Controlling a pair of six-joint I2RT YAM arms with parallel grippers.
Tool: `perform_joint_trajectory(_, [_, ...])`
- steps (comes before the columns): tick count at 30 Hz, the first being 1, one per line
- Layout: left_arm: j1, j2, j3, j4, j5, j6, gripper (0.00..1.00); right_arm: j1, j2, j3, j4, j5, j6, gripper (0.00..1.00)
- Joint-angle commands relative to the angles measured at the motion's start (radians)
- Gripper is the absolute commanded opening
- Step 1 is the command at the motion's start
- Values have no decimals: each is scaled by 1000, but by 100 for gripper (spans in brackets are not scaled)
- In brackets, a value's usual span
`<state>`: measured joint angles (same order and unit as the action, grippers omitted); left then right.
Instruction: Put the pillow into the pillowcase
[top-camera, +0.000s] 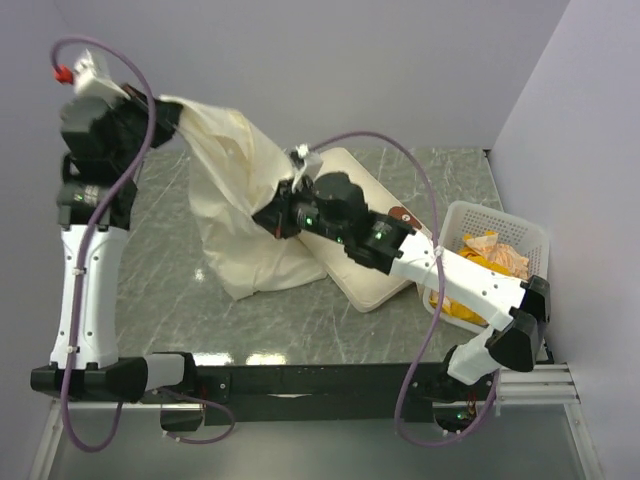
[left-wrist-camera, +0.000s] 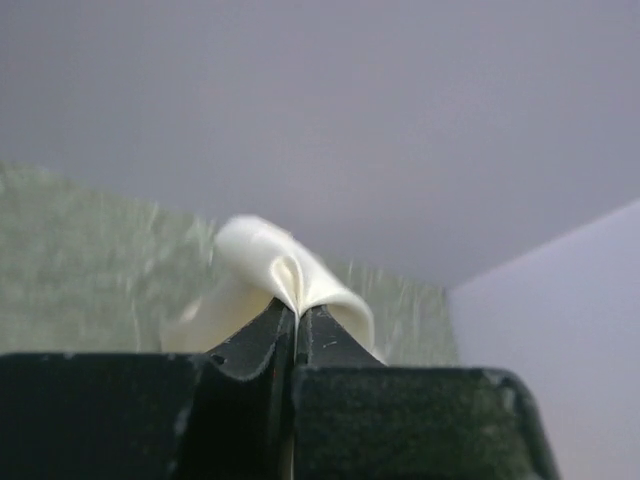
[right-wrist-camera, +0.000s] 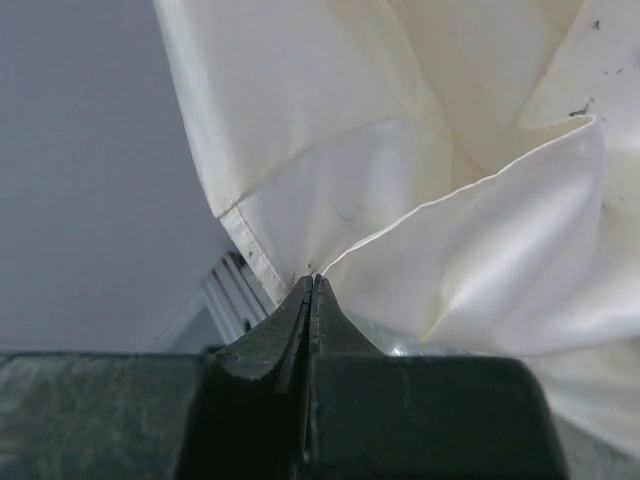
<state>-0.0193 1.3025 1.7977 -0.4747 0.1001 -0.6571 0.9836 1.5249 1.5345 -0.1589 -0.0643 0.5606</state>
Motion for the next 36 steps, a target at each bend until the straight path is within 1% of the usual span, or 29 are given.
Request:
perform_joint_trajectory(1, [-40,-55,-419,114,124,-27,5,9,26,-267,42,21,70,0])
perform_joint_trajectory(2, [-48,-74,-504,186,125,-45,7,7,26,-349,65,29,81,0])
perform_joint_trajectory(3, [-63,-104,-658,218,131,-85,8,7,29,-387,87,31,91,0])
perform_joint_trajectory(5, [-80,-123,-783,296,135,-116,9,7,34,-485,143,37,119,0])
perform_joint_trajectory(6, [-97,-134,-887,329,133,-146,10,10,38,-510,157,41,128,0])
perform_joint_trajectory(8, [-106,-143,-966,373,135,-164,8,18,38,-559,157,53,127,0])
perform_joint_trajectory(10, [-107,-163,-1035,375,113,-177,8,24,28,-577,170,93,116,0])
perform_joint_trajectory(11, [-108,-172,-1054,378,110,-185,11,29,20,-591,167,104,113,1])
perform_joint_trajectory(12, [-108,-193,-1090,384,105,-190,11,29,-3,-600,165,135,108,4])
perform_joint_trajectory(13, [-110,-207,-1106,380,90,-196,12,29,-18,-608,167,147,107,9])
perform_joint_trajectory(14, [-110,-219,-1120,380,82,-203,16,29,-34,-620,144,158,104,22])
perform_joint_trajectory(16, [-111,-267,-1155,364,60,-211,20,29,-81,-622,113,196,85,38])
perform_joint_trajectory(17, [-111,-282,-1166,364,43,-214,22,27,-98,-616,102,210,79,49])
perform_joint_trajectory(19, [-113,-325,-1187,345,24,-217,24,29,-138,-608,78,245,58,59])
perform_joint_trajectory(22, [-113,-361,-1193,321,27,-208,21,27,-141,-573,61,255,19,64])
perform_joint_trajectory(24, [-114,-384,-1195,308,26,-208,18,29,-100,-524,52,247,-19,65])
perform_joint_trajectory(26, [-114,-402,-1202,280,15,-213,14,26,-34,-452,30,282,-39,67])
perform_joint_trajectory(27, [-114,-423,-1207,265,-12,-220,14,18,-11,-420,-9,293,-59,68])
perform_joint_trajectory(29, [-114,-448,-1231,236,-42,-243,13,-13,44,-338,-34,293,-77,73])
perform_joint_trajectory(30, [-113,-466,-1236,225,-89,-252,13,-23,61,-315,-48,288,-91,75])
perform_joint_trajectory(32, [-111,-474,-1224,191,-97,-250,12,-46,108,-248,-62,249,-102,80])
perform_joint_trajectory(34, [-110,-476,-1209,177,-146,-246,12,-46,141,-193,-56,199,-123,84])
perform_joint_trajectory(36, [-100,-464,-1170,160,-161,-239,11,-43,216,-151,-73,144,-117,85])
